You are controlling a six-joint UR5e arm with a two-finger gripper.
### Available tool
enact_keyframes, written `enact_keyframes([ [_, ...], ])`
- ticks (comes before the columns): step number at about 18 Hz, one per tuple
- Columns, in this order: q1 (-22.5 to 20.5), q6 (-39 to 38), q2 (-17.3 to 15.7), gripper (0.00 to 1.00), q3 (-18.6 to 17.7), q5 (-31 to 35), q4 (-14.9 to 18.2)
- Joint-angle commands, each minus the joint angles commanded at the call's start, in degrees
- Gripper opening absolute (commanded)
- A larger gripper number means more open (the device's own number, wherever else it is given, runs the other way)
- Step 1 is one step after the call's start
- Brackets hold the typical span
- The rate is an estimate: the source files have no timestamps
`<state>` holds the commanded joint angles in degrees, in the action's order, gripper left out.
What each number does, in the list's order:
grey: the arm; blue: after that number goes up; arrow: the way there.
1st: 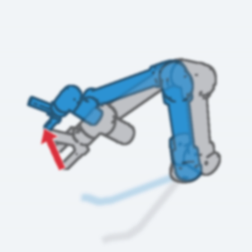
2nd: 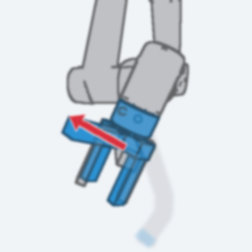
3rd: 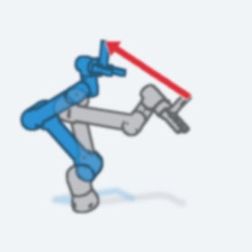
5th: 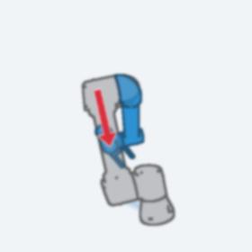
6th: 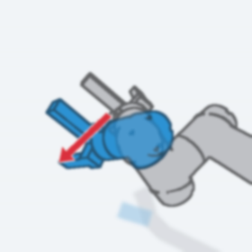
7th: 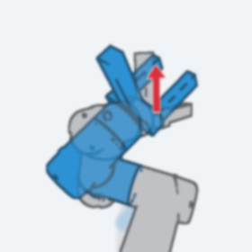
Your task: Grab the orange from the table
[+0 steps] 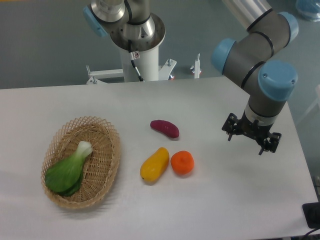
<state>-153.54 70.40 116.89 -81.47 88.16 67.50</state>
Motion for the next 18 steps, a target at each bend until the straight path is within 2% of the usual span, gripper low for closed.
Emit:
enact_keyframes([
  [7,0.7,-0.52,-0.09,1.0,-0.44,0.44,-0.17],
  [12,0.79,-2.55,-0.44,1.0,-1.76,0.44,-2.19],
  [18,0.97,-2.55,-0.53,1.0,-1.85,0.44,-2.37],
])
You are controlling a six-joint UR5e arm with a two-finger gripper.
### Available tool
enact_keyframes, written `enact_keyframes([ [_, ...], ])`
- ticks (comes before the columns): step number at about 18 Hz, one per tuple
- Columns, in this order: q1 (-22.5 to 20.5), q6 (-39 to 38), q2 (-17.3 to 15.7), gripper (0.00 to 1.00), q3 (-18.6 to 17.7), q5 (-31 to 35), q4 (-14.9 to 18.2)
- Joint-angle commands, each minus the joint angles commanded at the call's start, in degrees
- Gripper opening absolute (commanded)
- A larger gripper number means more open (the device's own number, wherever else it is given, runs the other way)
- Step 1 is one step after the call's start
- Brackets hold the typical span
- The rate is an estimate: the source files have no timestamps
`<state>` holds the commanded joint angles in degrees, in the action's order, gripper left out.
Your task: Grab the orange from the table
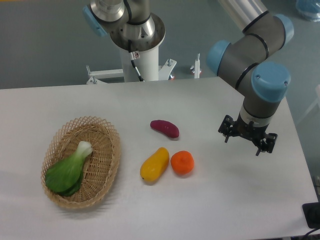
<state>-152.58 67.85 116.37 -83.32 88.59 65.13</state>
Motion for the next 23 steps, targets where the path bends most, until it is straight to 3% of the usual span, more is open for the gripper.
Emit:
enact_keyframes([
  [11,3.95,-6.41,-0.53,1.0,-0.79,0.0,0.09],
  [17,5.62,-7.47,-3.43,1.0,-6.14,-0.79,0.0],
  [23,7.12,-9.22,-3.08,1.0,-8.08,-0.61,-0.35],
])
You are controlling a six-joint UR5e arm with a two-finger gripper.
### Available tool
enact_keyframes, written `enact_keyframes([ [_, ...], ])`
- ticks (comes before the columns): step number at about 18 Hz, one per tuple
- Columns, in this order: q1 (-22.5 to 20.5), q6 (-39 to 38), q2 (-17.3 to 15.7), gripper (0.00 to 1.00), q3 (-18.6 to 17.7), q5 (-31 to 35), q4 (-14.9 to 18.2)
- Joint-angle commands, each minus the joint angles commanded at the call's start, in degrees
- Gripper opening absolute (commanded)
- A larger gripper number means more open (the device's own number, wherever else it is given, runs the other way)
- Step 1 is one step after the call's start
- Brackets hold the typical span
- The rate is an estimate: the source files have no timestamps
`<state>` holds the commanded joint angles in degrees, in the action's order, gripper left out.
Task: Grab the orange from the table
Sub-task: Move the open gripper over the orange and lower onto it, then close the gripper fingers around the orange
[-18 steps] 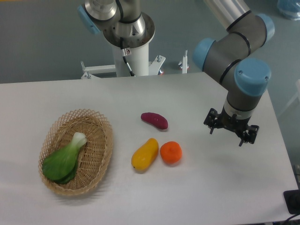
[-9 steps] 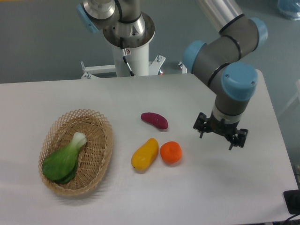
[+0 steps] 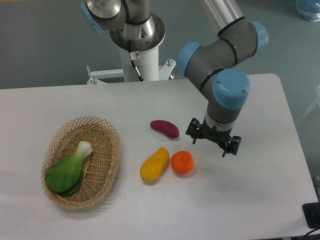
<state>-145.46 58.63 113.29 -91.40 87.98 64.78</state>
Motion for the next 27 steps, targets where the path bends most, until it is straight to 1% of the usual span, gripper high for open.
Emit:
enact_keyframes([
  [1,0.27,-0.01,0.17,1.0,-0.35,0.0,-0.87],
  [3,0.7,-1.31,0.44,1.0,-2.46,0.0,-5.87],
  [5,1.06,-2.29,0.44,1.0,-4.83,0.0,-9.3],
  [9,1.85,-2.29,0.88,1.0,-6.68,0.09,-9.58],
  [21,3.52,-2.2,3.78,1.0,-6.6,0.53,-10.37],
  [24,3.96,-2.46,4.48,1.0,-6.69,0.53,-12.3],
  [27,4.13,-2.47,4.75,1.0,-6.69,0.53,-12.92],
])
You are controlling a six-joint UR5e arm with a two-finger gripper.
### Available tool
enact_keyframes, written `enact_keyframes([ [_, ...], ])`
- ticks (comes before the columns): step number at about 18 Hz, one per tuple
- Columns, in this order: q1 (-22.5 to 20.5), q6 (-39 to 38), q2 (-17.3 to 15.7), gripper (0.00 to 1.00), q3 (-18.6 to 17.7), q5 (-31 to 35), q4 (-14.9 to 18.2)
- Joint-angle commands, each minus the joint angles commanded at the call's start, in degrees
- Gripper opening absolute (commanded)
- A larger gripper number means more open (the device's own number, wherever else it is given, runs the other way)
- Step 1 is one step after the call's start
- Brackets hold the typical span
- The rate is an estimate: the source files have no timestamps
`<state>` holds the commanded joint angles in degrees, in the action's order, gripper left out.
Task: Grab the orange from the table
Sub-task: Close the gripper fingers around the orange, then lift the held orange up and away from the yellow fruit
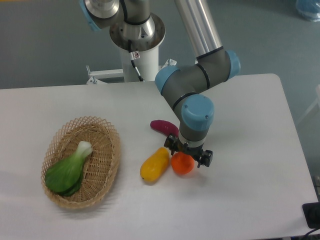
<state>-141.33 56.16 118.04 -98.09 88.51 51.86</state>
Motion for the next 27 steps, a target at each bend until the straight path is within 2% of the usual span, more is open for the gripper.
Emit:
enact_keyframes([
  [10,1.05,-1.93,1.49,1.0,0.97,3.51,0.0],
  [11,1.06,-2.11,1.58,0.97,1.05,3.69,0.08],
  [14,1.14,-4.74,1.76,0.77,1.4,3.69,-0.09],
  [16,1.14,-4.83,1.76,0.68,1.58,3.69,0.0],
  [24,0.36,-4.13,-1.14,0.67,2.64,2.9,0.44],
  [27,-1.49,-4.04,-1.85,0.68,5.26,0.8,0.96],
])
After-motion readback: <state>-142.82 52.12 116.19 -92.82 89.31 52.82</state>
